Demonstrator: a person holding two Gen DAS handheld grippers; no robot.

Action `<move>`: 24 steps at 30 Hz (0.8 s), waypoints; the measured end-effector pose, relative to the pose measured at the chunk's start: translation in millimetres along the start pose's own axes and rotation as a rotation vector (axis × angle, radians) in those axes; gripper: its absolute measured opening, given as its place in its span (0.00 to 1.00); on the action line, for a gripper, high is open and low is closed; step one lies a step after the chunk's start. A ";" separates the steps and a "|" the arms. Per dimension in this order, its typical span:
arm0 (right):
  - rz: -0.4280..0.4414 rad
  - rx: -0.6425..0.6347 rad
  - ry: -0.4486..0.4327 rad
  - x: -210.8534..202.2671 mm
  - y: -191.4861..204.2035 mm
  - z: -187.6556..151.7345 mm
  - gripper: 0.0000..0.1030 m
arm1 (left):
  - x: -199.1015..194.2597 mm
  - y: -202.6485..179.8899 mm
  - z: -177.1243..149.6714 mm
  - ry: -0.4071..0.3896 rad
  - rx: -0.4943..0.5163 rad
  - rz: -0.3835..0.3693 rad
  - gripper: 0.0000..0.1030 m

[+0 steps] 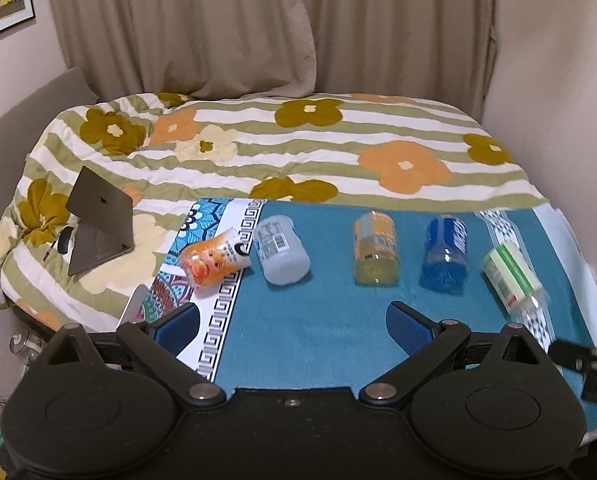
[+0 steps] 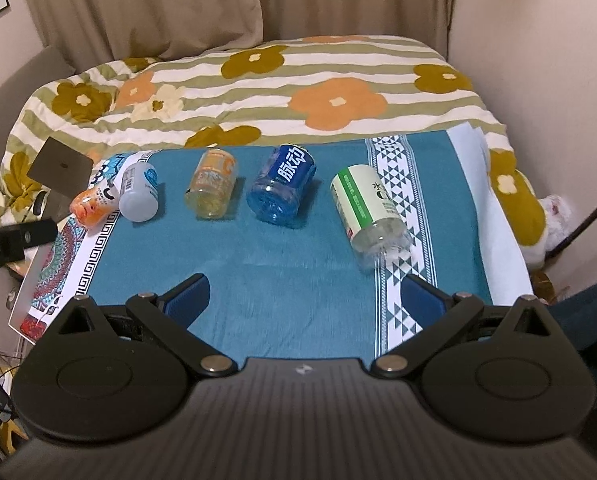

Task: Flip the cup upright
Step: 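Reach the left gripper to the lying white cup and close on it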

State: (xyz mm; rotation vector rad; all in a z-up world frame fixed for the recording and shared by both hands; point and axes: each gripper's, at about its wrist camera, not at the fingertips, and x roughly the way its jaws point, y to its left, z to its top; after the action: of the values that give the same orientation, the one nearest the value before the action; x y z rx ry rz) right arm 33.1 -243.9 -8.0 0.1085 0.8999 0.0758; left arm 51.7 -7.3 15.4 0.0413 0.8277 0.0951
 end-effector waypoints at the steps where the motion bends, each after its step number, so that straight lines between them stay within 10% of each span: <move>1: 0.000 0.001 0.012 5.6 -1.6 2.0 1.00 | 5.3 0.9 3.6 0.003 -0.007 0.001 0.98; 24: -0.099 -0.015 0.219 123.6 43.2 44.4 1.00 | 179.1 34.4 69.0 0.250 -0.058 -0.096 0.96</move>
State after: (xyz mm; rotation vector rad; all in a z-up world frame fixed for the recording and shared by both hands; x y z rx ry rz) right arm 143.6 -190.2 -71.2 0.0415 1.1214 0.0019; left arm 220.6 45.0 -66.7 -0.0667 1.0745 0.0339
